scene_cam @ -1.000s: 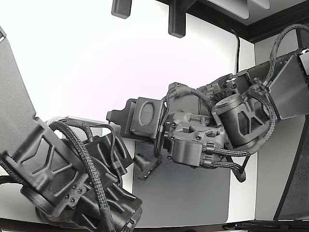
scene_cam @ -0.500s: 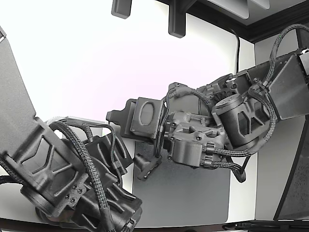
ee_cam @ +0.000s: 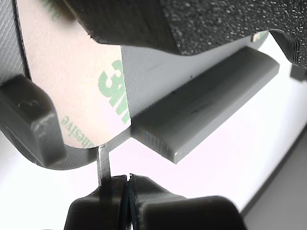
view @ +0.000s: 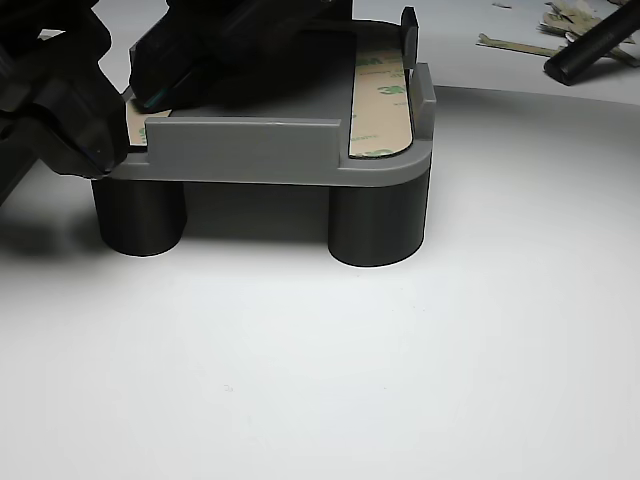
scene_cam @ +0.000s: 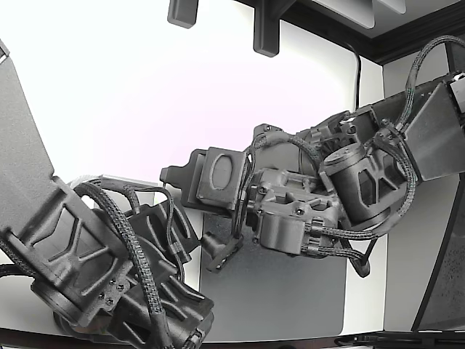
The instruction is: Peel off protective film from adhesive tape.
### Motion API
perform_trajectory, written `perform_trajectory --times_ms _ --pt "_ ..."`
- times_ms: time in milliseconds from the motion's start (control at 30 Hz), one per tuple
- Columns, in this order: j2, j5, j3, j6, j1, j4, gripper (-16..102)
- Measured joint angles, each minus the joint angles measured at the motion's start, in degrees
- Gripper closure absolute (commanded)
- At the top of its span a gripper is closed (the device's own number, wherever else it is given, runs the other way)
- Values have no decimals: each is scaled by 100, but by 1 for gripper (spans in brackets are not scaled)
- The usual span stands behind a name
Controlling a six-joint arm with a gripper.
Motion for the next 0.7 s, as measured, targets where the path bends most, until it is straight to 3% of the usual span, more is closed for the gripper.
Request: perform_trajectory --times_ms 700 --pt "-9 26 -18 0 9 44 97"
